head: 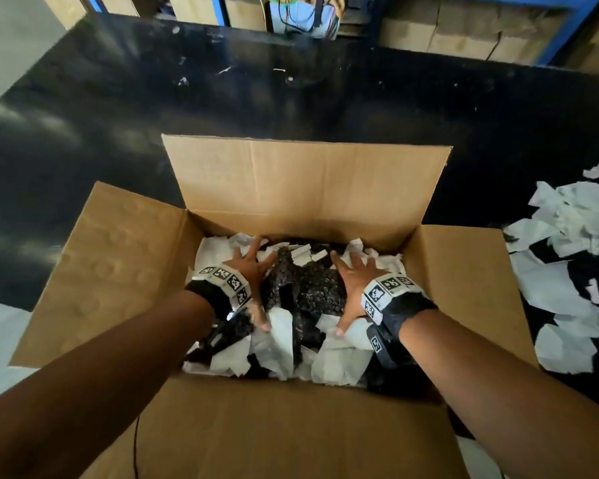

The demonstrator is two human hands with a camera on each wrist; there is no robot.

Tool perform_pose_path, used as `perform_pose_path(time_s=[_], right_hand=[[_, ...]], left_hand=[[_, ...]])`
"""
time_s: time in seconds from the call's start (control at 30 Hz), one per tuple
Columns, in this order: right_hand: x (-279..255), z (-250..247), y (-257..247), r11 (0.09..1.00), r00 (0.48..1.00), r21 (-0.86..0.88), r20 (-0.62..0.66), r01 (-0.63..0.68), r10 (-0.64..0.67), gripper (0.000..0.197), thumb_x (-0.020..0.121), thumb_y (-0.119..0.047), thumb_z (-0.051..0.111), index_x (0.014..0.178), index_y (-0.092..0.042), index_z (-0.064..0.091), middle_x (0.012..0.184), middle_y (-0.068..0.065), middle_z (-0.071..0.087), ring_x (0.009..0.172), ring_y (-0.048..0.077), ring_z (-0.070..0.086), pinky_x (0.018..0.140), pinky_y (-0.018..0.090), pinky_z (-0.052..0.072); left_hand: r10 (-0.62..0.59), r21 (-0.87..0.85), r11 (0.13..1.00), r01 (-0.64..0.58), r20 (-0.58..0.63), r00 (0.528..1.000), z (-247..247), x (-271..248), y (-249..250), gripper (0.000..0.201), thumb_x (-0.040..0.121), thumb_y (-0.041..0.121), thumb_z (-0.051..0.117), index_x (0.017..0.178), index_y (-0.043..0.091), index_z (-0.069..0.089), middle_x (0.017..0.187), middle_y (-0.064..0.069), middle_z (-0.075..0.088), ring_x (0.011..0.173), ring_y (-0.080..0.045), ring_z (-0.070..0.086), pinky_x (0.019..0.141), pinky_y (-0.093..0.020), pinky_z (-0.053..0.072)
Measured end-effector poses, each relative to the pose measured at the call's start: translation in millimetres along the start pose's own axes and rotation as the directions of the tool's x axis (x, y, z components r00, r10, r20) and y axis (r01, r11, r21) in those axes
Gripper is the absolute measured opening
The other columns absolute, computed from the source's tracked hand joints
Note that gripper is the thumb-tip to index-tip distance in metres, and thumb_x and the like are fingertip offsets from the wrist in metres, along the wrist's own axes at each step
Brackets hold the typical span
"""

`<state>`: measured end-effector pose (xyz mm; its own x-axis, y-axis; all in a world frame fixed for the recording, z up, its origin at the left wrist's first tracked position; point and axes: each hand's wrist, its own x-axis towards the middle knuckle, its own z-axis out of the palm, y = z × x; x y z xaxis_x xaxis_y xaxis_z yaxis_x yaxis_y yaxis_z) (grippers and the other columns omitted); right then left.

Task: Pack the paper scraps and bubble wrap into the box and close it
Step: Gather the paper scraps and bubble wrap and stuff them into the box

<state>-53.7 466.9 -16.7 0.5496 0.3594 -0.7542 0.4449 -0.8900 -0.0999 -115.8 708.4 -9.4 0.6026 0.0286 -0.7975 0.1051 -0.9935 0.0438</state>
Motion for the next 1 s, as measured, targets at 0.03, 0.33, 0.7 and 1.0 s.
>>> perform_pose_path(time_s=[0.03, 0.33, 0.7, 1.0], right_hand=[[-12.4, -7.6, 1.2, 1.0, 1.0, 0.02, -0.026, 0.006, -0.005, 0.17, 0.04, -0.065, 0.095, 0.155, -0.035, -0.027, 0.166, 0.01, -0.026, 0.153, 0.044, -0.013, 0.119, 0.067, 0.021], [-20.6, 13.9, -9.7, 0.994, 0.995, 0.065, 0.043, 0.083, -0.086, 0.152, 0.056, -0.065, 0.09, 0.156, -0.042, -0.021, 0.169, 0.007, -0.018, 0.155, 0.038, 0.012, 0.121, 0.052, 0.028], [-93.0, -22.9, 10.7, 0.966, 0.932, 0.203, -0.354, 0.159, -0.079, 0.11, 0.073, -0.057, 0.083, 0.16, -0.026, 0.022, 0.161, 0.001, 0.036, 0.144, 0.025, 0.04, 0.112, 0.041, 0.039], [-188.5, -8.2, 125.6, 0.908, 0.765, 0.413, -0.608, 0.075, 0.214, 0.084, 0.083, -0.05, 0.071, 0.155, -0.022, 0.037, 0.154, 0.004, 0.045, 0.142, 0.025, 0.043, 0.113, 0.041, 0.039]], left_hand=[[0.007, -0.008, 1.0, -0.007, -0.043, 0.999, -9.4, -9.2, -1.8, 0.167, 0.035, 0.071, 0.092, 0.151, 0.05, -0.025, 0.164, -0.006, -0.034, 0.148, -0.053, -0.019, 0.118, -0.071, 0.016], [0.138, 0.029, 0.99, -0.138, -0.001, 0.99, 3.8, -29.2, 29.0, 0.159, 0.028, 0.089, 0.08, 0.14, 0.065, -0.03, 0.169, 0.002, -0.018, 0.154, -0.046, 0.004, 0.114, -0.073, 0.025], [0.271, 0.077, 0.961, -0.264, -0.433, 0.86, -77.5, -92.1, 82.7, 0.122, 0.065, 0.077, 0.076, 0.16, 0.039, 0.009, 0.159, -0.003, 0.034, 0.137, -0.03, 0.047, 0.106, -0.047, 0.046], [0.515, 0.186, 0.831, -0.524, -0.614, 0.599, -100.4, -85.6, 255.6, 0.111, 0.077, 0.055, 0.081, 0.161, 0.033, 0.012, 0.163, -0.006, 0.025, 0.142, -0.03, 0.04, 0.105, -0.05, 0.048]])
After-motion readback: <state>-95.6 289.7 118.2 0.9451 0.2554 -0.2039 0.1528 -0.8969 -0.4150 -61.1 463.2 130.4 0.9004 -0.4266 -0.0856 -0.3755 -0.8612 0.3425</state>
